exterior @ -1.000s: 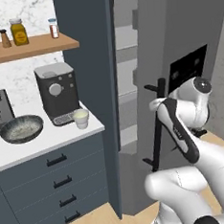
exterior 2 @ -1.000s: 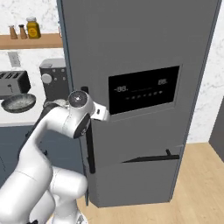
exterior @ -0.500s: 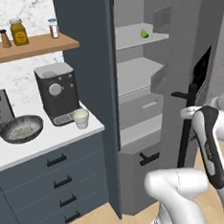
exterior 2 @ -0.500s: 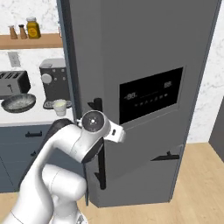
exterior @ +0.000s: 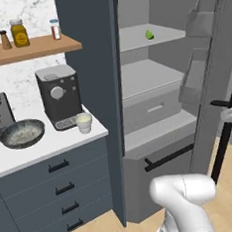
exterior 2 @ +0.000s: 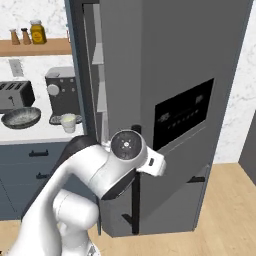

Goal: Grab a lemon wedge from the fridge and one ice cube from the ice bowl, and put them in the glass of lemonade.

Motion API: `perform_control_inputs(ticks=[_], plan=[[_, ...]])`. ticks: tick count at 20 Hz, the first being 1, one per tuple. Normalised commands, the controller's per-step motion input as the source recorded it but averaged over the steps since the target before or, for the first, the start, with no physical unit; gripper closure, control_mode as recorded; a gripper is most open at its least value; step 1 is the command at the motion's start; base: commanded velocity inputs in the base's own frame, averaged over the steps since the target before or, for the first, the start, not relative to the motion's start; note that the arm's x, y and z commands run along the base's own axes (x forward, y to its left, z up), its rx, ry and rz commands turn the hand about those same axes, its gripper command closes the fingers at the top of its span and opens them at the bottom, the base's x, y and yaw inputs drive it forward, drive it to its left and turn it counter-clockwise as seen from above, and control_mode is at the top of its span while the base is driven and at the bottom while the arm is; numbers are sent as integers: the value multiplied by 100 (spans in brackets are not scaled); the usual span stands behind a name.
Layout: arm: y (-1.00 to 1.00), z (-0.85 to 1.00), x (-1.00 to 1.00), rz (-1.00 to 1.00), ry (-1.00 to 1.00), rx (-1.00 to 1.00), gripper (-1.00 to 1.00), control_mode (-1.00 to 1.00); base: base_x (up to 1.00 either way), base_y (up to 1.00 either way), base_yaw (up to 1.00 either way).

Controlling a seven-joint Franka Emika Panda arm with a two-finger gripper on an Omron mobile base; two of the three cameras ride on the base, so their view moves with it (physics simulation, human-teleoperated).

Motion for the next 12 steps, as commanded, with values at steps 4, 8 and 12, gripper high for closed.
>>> perform_control_inputs(ticks=[4,8,12], plan=[[7,91,-86,0,0,0,-100,-100,0,0,0],[64,100,-50,0,0,-20,-100,-100,0,0,0],[84,23,64,-13,18,-45,-100,-100,0,0,0]])
